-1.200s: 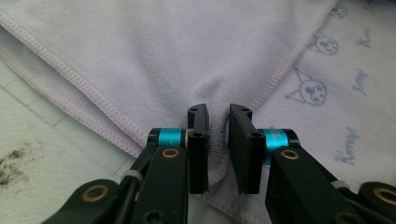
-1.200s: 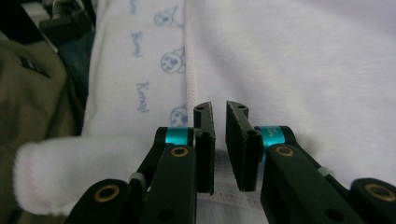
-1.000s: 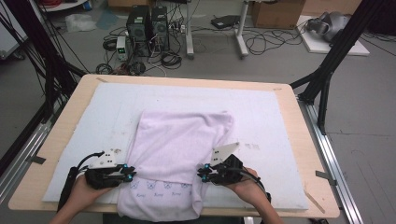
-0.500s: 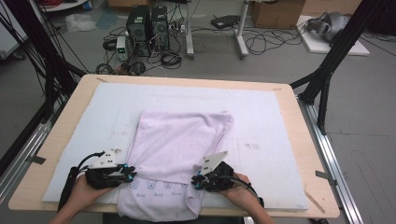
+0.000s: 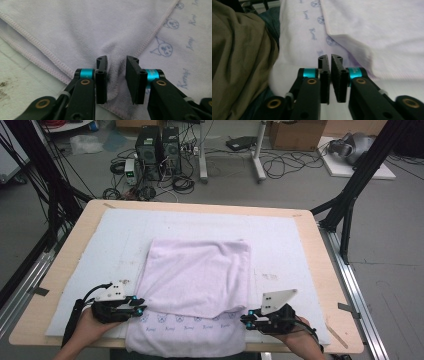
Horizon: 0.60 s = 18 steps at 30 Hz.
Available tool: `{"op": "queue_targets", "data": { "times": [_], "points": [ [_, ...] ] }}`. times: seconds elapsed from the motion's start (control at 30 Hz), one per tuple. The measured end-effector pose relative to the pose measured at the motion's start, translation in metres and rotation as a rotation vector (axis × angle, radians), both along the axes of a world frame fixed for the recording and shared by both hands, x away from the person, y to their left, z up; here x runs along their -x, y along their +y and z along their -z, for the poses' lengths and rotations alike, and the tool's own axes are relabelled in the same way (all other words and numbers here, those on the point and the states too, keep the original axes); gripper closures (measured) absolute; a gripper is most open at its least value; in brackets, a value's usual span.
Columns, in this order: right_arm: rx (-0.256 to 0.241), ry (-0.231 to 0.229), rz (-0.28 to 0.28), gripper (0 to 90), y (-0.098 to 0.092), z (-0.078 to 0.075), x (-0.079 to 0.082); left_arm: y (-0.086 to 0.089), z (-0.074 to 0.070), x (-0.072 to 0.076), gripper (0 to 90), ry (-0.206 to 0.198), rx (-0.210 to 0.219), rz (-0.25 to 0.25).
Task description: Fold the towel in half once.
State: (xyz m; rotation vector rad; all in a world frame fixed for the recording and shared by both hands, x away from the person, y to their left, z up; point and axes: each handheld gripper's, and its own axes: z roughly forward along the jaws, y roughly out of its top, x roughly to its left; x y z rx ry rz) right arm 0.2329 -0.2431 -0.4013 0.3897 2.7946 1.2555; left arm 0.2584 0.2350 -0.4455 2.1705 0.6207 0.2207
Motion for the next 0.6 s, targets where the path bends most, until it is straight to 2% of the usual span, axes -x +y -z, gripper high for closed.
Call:
{"op": "queue_targets", "data": {
  "times": [0.07, 0.1, 0.2, 0.3, 0.4, 0.47, 0.53, 0.6],
  "points": [
    [-0.024, 0.000, 0.020, 78.3, -0.006, -0.002, 0.000, 0.000, 0.000, 0.000, 68.3, 0.002, -0.004, 0.006],
    [-0.027, -0.012, 0.037, 74.0, -0.006, -0.002, -0.001, -0.001, 0.000, 0.000, 67.4, 0.001, -0.003, 0.004],
    [-0.038, -0.036, 0.048, 68.7, 0.000, -0.001, -0.009, 0.000, -0.001, 0.002, 65.4, -0.010, -0.014, 0.003],
    [-0.006, -0.058, 0.055, 62.3, 0.010, 0.006, -0.019, 0.002, -0.001, 0.001, 65.1, -0.010, -0.009, 0.001],
    [0.029, -0.056, 0.062, 58.9, 0.019, 0.020, -0.031, 0.001, -0.001, 0.001, 65.2, -0.016, -0.017, 0.002],
    [0.037, -0.030, 0.059, 58.7, 0.019, 0.028, -0.036, 0.001, 0.000, 0.002, 66.7, -0.027, -0.023, -0.001],
    [0.044, -0.023, 0.060, 57.7, 0.017, 0.032, -0.035, 0.001, 0.000, 0.001, 68.0, -0.028, -0.023, -0.001],
    [0.032, -0.017, 0.054, 57.7, 0.013, 0.031, -0.030, 0.001, 0.000, 0.001, 69.0, -0.025, -0.015, -0.008]
  ]
}}
